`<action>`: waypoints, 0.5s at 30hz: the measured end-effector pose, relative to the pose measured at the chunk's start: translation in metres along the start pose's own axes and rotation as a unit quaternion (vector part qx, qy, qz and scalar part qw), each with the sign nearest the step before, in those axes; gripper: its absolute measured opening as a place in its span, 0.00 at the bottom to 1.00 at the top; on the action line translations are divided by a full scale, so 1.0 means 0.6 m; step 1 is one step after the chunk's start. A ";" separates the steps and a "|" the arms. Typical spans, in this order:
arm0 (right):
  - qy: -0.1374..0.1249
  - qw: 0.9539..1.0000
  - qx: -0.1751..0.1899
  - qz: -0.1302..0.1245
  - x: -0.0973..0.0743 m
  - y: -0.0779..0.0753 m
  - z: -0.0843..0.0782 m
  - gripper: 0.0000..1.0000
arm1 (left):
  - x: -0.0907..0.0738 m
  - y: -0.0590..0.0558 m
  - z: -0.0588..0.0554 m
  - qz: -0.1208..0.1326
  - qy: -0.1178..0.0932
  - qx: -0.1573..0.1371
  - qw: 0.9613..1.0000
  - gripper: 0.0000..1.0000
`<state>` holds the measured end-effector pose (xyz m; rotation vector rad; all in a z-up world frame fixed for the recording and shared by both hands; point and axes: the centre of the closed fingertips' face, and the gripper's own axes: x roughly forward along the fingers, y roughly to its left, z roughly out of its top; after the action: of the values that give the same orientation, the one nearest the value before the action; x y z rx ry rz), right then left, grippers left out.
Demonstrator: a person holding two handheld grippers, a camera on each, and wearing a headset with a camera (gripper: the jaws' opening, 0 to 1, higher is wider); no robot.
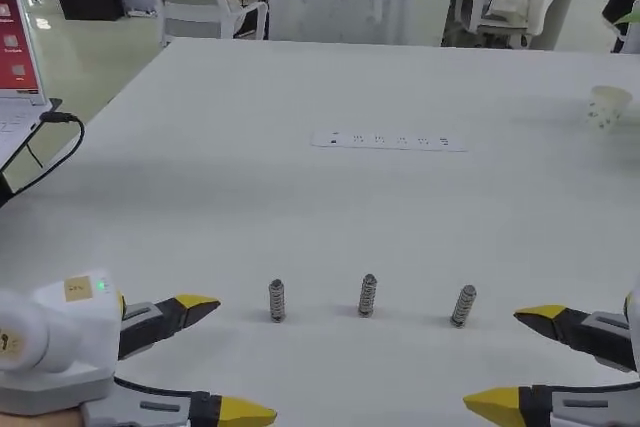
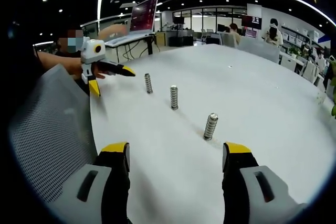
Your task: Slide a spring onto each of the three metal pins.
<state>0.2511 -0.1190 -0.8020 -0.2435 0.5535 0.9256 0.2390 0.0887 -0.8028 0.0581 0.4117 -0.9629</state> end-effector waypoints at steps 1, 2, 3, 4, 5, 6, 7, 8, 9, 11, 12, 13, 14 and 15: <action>0.000 1.000 0.001 0.000 0.001 -0.001 -0.001 0.72 | 0.001 0.000 0.000 0.000 0.001 0.000 1.000 0.84; 0.000 1.000 0.002 -0.001 0.001 -0.001 -0.001 0.73 | 0.001 0.001 0.001 0.000 0.000 0.001 1.000 0.83; 0.000 1.000 0.002 -0.001 0.001 -0.002 -0.001 0.73 | 0.002 0.002 0.001 0.000 0.000 0.000 1.000 0.84; 0.000 1.000 0.002 -0.001 0.002 -0.002 -0.001 0.74 | 0.002 0.002 0.001 0.000 0.000 0.000 1.000 0.84; -0.001 1.000 0.003 -0.002 0.002 -0.003 -0.001 0.74 | 0.003 0.003 0.001 0.001 0.001 0.000 1.000 0.84; -0.001 1.000 0.005 -0.002 0.004 -0.005 -0.002 0.75 | 0.003 0.004 0.001 0.000 0.001 0.000 1.000 0.84; 0.000 1.000 0.005 -0.003 0.004 -0.006 -0.003 0.75 | 0.004 0.005 0.002 0.001 0.001 0.000 1.000 0.84; 0.002 1.000 0.005 -0.004 0.005 -0.007 -0.004 0.75 | 0.005 0.006 0.003 0.001 0.002 0.001 1.000 0.84; 0.001 1.000 0.006 -0.004 0.005 -0.009 -0.004 0.76 | 0.006 0.007 0.004 0.000 0.002 0.002 1.000 0.84; 0.002 1.000 0.007 -0.005 0.007 -0.010 -0.003 0.76 | 0.007 0.009 0.007 0.000 0.003 0.005 1.000 0.84; 0.004 1.000 0.006 -0.006 0.007 -0.011 -0.004 0.76 | 0.008 0.010 0.008 0.000 0.002 0.005 1.000 0.84; 0.005 1.000 0.006 -0.006 0.009 -0.012 -0.005 0.76 | 0.009 0.011 0.009 -0.001 0.003 0.006 1.000 0.84; 0.005 1.000 0.007 -0.006 0.010 -0.013 -0.004 0.76 | 0.009 0.013 0.009 -0.001 0.003 0.007 1.000 0.84; 0.004 1.000 0.007 -0.006 0.010 -0.014 -0.004 0.76 | 0.011 0.015 0.009 -0.001 0.004 0.007 1.000 0.84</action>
<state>0.2599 -0.1205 -0.8078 -0.2376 0.5651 0.9082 0.2512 0.0877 -0.8011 0.0747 0.4130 -0.9681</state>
